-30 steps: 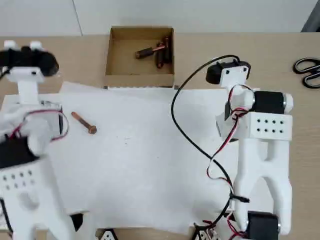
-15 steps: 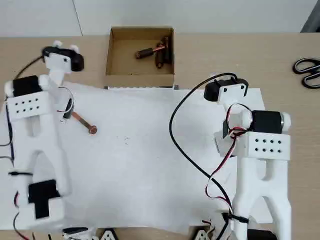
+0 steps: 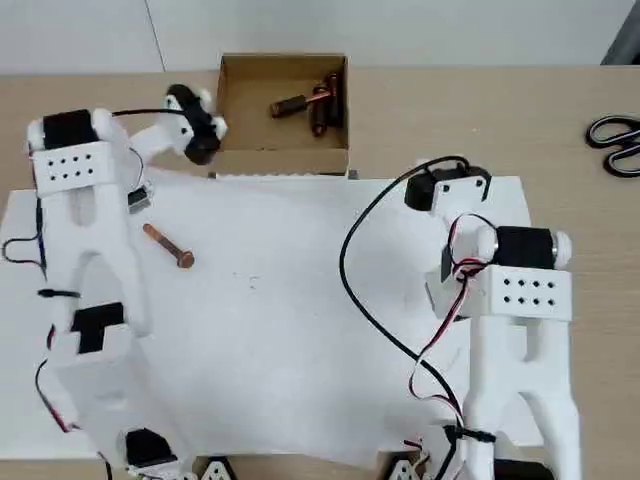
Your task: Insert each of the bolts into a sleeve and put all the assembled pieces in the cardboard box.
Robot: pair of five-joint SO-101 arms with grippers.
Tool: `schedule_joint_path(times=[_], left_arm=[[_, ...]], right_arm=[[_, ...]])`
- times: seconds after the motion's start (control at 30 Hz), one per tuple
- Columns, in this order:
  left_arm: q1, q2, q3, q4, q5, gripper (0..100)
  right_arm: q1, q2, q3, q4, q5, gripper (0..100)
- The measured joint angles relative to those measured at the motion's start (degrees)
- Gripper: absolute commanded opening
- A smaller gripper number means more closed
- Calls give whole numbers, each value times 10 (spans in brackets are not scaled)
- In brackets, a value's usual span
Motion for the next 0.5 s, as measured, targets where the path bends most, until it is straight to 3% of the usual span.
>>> schedule_joint_path(times=[0.2,0.5], left_arm=[[17,14,-4,10,-69,116],[39,16,-4,10,-82,116]], right_arm=[[0,0,20,-12,0,4],[0,0,21,-15,38,4]])
